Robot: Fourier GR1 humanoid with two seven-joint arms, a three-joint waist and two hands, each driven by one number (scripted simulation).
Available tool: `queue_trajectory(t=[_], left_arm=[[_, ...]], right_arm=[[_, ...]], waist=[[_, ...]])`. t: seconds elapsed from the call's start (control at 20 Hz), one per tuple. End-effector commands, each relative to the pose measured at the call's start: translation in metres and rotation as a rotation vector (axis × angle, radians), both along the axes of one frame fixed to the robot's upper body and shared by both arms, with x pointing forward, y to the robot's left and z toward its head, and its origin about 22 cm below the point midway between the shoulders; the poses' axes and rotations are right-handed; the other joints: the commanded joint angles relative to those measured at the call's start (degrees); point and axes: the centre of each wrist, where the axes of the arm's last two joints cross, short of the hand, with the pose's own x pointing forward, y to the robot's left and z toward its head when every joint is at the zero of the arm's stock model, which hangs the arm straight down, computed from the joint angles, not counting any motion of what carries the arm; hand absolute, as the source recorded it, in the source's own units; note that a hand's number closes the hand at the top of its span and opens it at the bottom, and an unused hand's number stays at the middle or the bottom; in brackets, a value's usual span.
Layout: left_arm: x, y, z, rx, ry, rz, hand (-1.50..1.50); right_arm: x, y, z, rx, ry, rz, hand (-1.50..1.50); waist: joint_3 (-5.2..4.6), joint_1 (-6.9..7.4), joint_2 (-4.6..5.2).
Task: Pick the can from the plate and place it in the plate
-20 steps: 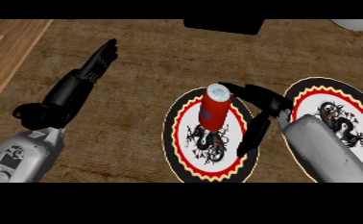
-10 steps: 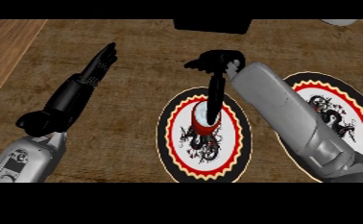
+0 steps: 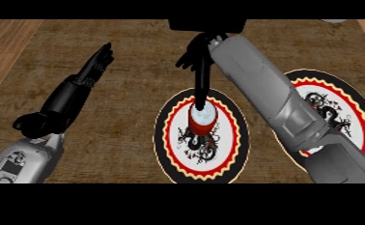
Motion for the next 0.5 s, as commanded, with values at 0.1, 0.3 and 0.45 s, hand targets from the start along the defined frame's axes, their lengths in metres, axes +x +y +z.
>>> queue_trajectory(t=[0.1, 0.3, 0.45], left_arm=[[-0.002, 0.009, -0.007, -0.002, 0.012, 0.007, 0.00], [0.006, 0.016, 0.001, -0.006, -0.014, 0.005, 0.00], [-0.004, 0.005, 0.005, -0.007, -0.019, -0.002, 0.00]], right_arm=[[0.016, 0.002, 0.026, -0.221, 0.039, 0.048, -1.50], [0.020, 0.000, 0.019, -0.229, 0.064, 0.024, -1.50], [0.023, -0.004, 0.018, -0.238, 0.088, -0.002, -1.50]], waist=[[0.00, -0.01, 0.23], [0.03, -0.32, 0.34], [0.06, 0.50, 0.31]])
